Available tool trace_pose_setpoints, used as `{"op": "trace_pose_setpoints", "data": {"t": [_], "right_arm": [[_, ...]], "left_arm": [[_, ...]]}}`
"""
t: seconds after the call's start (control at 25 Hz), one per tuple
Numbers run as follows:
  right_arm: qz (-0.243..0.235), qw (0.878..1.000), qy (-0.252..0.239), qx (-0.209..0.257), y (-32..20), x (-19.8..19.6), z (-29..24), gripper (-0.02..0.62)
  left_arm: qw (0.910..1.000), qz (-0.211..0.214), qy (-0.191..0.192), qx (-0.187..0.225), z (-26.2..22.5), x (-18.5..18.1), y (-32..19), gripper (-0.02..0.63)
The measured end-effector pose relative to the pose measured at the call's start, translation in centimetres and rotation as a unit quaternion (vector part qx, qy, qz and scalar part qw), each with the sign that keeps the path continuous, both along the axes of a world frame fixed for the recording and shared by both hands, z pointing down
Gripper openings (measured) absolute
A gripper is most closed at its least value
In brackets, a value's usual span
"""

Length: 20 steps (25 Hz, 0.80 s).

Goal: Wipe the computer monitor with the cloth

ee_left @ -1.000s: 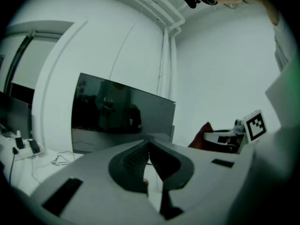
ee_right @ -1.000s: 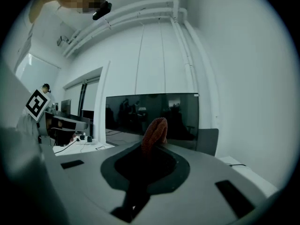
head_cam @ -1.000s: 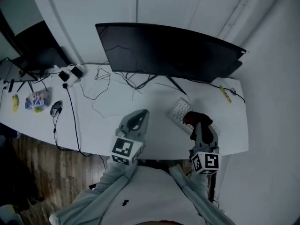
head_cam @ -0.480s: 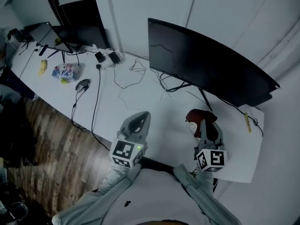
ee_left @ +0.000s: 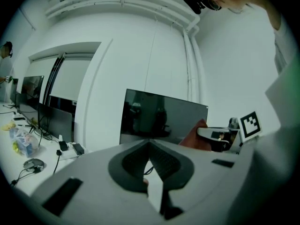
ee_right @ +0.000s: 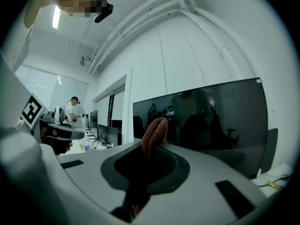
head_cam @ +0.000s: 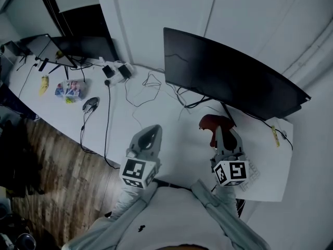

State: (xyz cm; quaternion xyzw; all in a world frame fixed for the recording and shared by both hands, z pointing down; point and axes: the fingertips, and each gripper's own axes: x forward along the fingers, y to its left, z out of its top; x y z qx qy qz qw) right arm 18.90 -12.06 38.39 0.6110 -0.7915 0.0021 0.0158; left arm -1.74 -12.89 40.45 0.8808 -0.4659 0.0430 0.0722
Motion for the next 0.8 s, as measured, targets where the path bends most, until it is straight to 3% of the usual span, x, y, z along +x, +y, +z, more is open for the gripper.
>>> {"op": "trace_pose_setpoints", "data": {"t": [0.44,0.8], "right_arm": [[-0.031,0.999,0.017,0.033,-5.1,-4.9,-2.5,0.034],[-0.076,0.994,0.02,0.081,-9.5,-11.1,-6.8,0.034]], "left_arm": [[0.9999,0.011,0.001,0.009,0.0,-2.5,-3.4,0.021],[0.9996,0.026,-0.004,0.005,0.5,-4.5,-5.2,0.021]]}}
